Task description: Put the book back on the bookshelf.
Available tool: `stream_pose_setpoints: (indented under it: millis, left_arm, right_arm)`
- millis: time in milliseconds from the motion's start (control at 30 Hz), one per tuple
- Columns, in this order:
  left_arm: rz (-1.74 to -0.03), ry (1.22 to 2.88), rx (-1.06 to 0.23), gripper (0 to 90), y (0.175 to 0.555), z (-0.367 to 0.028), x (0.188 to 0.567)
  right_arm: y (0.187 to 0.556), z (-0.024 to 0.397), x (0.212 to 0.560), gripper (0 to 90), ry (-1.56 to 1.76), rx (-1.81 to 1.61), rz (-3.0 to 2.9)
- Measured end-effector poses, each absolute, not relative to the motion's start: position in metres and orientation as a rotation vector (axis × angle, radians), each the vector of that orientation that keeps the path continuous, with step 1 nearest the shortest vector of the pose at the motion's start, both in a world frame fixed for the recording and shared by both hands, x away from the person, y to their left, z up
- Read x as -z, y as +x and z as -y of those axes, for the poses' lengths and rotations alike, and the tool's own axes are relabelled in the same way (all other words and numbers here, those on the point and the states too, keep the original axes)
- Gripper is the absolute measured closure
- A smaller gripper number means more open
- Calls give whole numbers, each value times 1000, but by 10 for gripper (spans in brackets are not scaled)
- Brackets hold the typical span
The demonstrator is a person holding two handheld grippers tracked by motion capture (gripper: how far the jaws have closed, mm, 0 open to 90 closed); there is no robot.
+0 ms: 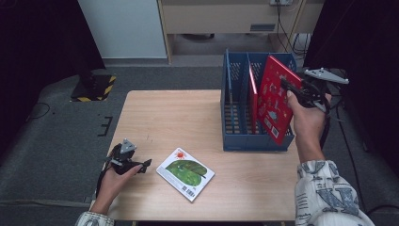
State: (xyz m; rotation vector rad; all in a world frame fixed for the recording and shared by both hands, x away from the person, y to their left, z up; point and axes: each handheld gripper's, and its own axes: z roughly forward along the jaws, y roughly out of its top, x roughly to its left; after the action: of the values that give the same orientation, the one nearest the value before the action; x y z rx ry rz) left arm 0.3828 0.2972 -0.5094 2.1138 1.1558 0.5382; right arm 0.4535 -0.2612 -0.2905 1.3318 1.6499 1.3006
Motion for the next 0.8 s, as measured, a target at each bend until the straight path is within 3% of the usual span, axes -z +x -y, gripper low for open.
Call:
stream_pose_setpoints:
  millis: [800]
  left_arm:
    - [-1162,2097,-539,26,383,-298,509]
  right_arm:
    - [486,246,279,800,1336,-1264,-1585]
